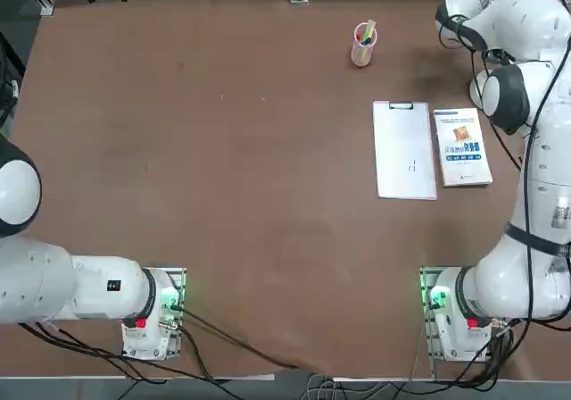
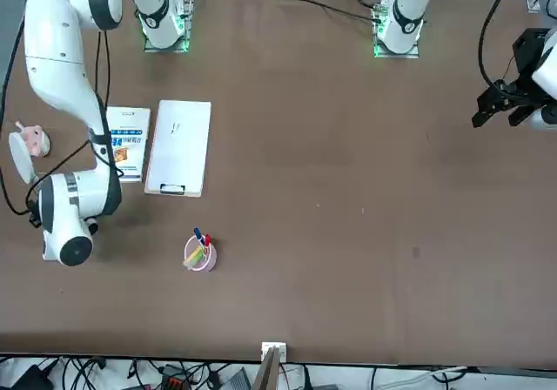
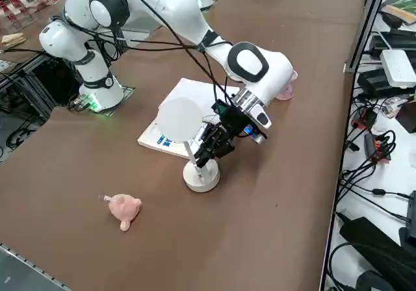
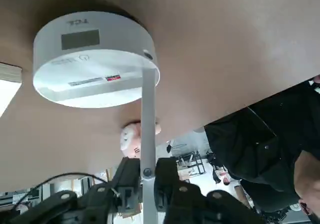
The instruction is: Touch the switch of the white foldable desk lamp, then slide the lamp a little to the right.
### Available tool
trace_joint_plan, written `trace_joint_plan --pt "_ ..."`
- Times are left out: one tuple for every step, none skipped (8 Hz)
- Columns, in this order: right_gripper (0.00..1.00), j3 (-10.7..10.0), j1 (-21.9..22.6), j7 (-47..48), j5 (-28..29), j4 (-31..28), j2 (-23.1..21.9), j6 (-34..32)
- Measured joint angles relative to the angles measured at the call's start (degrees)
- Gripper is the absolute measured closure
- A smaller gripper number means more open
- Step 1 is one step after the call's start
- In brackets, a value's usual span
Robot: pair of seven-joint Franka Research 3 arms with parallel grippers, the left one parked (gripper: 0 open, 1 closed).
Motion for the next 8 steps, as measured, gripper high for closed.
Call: trace_joint_plan --pt "0.75 0.0 0.0 0.0 -0.05 0.0 0.05 0.0" --pt "0.72 -0.01 -0.01 0.0 -0.09 0.0 0.12 0.0" --pt "0.7 -0.01 -0.01 0.01 -0.1 0.0 0.13 0.0" --pt "0.69 -0.02 -0.01 0.01 -0.1 0.0 0.14 -0.01" --pt "0.67 -0.02 0.0 0.01 -0.1 0.0 0.14 0.0" --pt "0.59 -0.02 0.01 0.01 -0.11 0.0 0.14 0.0" --pt "0.4 -0.02 0.04 0.01 -0.13 0.05 0.14 0.0" --pt "0.29 0.0 0.2 0.01 -0.91 0.19 0.14 0.0"
